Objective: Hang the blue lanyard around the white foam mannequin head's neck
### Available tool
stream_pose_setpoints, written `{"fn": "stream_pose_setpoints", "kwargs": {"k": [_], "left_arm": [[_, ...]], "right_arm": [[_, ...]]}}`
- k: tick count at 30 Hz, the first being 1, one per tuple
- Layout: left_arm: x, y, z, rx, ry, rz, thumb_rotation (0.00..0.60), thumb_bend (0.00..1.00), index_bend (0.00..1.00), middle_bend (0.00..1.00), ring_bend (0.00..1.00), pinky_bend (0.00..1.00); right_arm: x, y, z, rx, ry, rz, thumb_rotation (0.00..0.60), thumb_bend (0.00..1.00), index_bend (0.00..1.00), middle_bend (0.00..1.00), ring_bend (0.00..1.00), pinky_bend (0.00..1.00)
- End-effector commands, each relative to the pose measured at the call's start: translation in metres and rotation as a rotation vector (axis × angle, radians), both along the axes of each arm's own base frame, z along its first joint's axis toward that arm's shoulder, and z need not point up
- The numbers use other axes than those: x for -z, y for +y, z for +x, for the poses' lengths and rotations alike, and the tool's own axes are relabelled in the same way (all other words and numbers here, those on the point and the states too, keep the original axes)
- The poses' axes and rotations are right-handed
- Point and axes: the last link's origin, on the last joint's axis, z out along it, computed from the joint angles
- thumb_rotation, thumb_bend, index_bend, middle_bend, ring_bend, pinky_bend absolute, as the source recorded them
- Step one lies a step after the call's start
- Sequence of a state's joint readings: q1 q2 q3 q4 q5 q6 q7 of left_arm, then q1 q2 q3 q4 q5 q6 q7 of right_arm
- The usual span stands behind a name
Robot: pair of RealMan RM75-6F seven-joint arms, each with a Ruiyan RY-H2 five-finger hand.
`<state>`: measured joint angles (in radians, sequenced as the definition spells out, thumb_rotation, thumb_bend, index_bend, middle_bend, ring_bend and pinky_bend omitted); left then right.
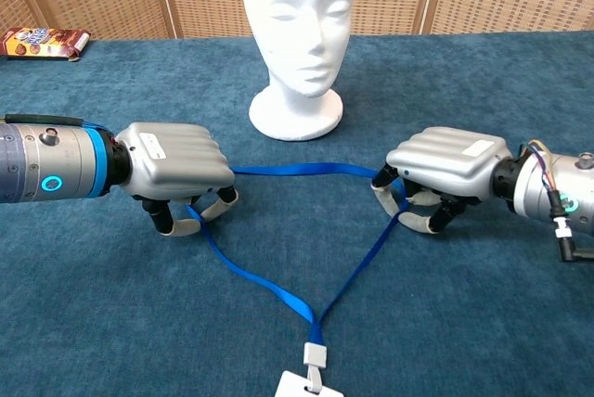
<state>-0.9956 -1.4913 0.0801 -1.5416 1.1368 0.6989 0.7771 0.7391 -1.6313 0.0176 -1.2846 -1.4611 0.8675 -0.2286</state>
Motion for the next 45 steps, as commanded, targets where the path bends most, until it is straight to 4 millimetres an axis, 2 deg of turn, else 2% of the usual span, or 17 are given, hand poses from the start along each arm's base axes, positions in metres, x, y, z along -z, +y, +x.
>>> {"fn": "stream_pose_setpoints", "kwargs": {"k": [1,11,19,29,32,34,39,45], "left_arm": [[0.000,0.000,0.000,0.000,0.000,0.001,0.516,0.46,0.54,1.00,1.00,1.00],[-0.004,0.001,-0.003,-0.016,-0.008,0.011,0.540,0.49,0.64,1.00,1.00,1.00],[-0.012,0.001,-0.006,-0.044,-0.046,0.026,0.544,0.50,0.65,1.00,1.00,1.00],[-0.032,0.002,-0.003,-0.065,-0.139,0.060,0.548,0.50,0.67,1.00,1.00,1.00],[-0.043,0.002,-0.001,-0.065,-0.176,0.078,0.546,0.50,0.67,1.00,1.00,1.00],[-0.057,0.003,0.002,-0.059,-0.218,0.108,0.544,0.50,0.67,1.00,1.00,1.00],[-0.079,0.002,0.007,-0.052,-0.280,0.142,0.552,0.50,0.67,1.00,1.00,1.00],[-0.114,0.001,0.020,-0.030,-0.384,0.205,0.547,0.50,0.68,1.00,1.00,1.00]], "right_arm": [[0.001,0.000,0.000,0.002,-0.001,0.001,0.600,0.52,0.60,1.00,1.00,1.00],[-0.001,0.000,0.003,0.024,-0.029,-0.002,0.600,0.52,0.61,1.00,1.00,1.00],[-0.005,0.003,0.010,0.041,-0.082,-0.008,0.600,0.52,0.61,1.00,1.00,1.00],[-0.021,0.003,0.023,0.044,-0.159,-0.031,0.600,0.52,0.63,1.00,1.00,1.00],[-0.028,0.004,0.028,0.041,-0.185,-0.041,0.600,0.53,0.63,1.00,1.00,1.00],[-0.040,0.003,0.035,0.033,-0.224,-0.062,0.598,0.53,0.63,1.00,1.00,1.00],[-0.060,0.003,0.045,0.024,-0.274,-0.090,0.598,0.53,0.63,1.00,1.00,1.00],[-0.099,0.002,0.058,0.008,-0.351,-0.159,0.600,0.53,0.64,1.00,1.00,1.00]]}}
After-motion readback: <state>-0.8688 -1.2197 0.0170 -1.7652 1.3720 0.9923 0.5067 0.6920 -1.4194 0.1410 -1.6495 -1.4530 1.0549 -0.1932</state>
